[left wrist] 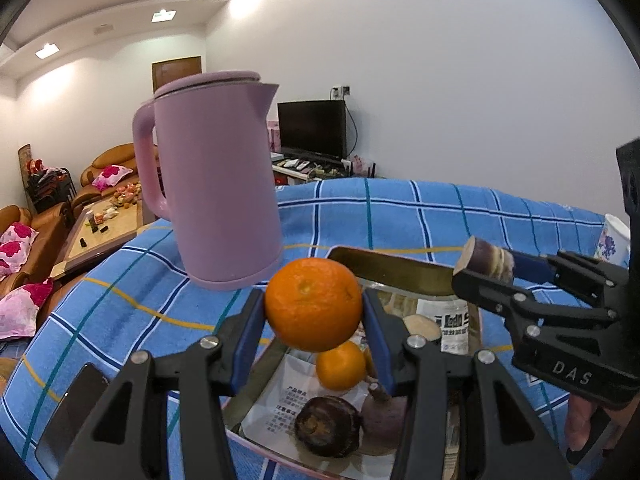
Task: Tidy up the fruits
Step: 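Lower the orange with the left tool over the tin while the right tool lowers the taro piece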
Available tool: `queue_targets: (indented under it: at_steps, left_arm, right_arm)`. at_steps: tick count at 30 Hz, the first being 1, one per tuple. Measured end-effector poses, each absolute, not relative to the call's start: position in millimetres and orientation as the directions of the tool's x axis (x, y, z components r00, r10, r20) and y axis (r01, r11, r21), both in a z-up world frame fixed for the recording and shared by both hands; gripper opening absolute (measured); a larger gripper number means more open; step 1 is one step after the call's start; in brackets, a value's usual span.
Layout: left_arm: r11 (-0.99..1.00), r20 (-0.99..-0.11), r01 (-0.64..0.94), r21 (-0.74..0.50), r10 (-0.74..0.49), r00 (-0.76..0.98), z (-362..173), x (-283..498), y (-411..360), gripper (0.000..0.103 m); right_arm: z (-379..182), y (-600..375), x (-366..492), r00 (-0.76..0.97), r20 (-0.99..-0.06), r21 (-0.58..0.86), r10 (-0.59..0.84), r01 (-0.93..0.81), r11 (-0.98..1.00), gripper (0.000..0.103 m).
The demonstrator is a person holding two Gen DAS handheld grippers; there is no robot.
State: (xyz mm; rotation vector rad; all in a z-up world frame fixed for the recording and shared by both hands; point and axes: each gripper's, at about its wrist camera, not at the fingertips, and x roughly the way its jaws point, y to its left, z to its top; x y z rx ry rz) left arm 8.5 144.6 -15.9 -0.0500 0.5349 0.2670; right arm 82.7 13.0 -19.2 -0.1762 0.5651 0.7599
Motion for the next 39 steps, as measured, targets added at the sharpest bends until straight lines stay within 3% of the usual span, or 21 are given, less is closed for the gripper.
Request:
queue_targets:
  at_steps: [39]
  left_arm:
    - [0.966,-0.573,-0.247,0.077,0.245,0.782,-43,31,138,0.050]
  right_arm:
    - [-41,23,96,0.571,-0.599,0.052,0.561,-0.672,0.739,0.048]
